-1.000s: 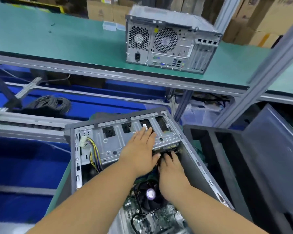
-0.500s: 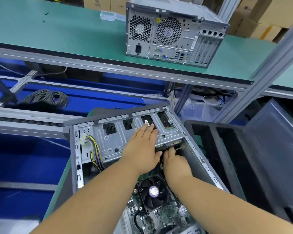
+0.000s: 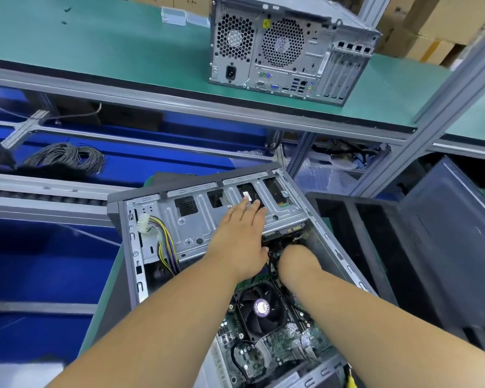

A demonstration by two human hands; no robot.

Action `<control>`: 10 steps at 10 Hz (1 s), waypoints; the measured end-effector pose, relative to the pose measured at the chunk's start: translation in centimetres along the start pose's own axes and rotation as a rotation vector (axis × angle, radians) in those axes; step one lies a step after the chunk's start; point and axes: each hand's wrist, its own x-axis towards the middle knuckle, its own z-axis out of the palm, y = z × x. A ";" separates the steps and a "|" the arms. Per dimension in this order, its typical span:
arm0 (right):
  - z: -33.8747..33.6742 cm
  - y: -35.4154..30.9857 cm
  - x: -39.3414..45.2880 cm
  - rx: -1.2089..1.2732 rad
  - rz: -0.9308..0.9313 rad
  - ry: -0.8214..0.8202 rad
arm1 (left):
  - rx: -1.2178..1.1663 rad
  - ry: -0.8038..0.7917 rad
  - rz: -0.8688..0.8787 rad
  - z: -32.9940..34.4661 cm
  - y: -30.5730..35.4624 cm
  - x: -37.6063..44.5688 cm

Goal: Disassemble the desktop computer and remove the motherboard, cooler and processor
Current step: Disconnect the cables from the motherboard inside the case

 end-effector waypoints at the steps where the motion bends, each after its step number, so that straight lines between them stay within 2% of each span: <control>1: -0.6 -0.2 0.9 0.007 0.024 -0.097 | -0.012 -0.004 0.002 -0.1 0.0 -0.1; 2: 0.3 0.5 1.6 0.062 0.053 -0.126 | -0.021 -0.006 0.000 -0.1 -0.1 -0.1; 4: 1.0 1.5 2.0 0.223 0.108 -0.066 | -0.024 0.002 0.010 0.0 -0.2 0.0; 5: 1.3 1.0 1.9 0.116 0.116 -0.055 | -0.018 -0.004 0.012 0.0 -0.1 0.0; 6: 1.0 0.0 1.7 -0.117 0.085 -0.015 | -0.020 -0.006 0.017 0.0 -0.2 0.0; 7: 0.7 -0.7 1.8 -0.141 0.073 -0.002 | -0.008 -0.008 0.019 0.1 -0.3 0.1; 9: 1.3 0.5 1.7 0.004 0.088 0.022 | 0.043 0.008 -0.015 0.3 0.3 0.4; 10: 0.9 0.8 2.1 0.156 0.102 0.033 | 0.070 0.014 -0.026 0.3 0.4 0.5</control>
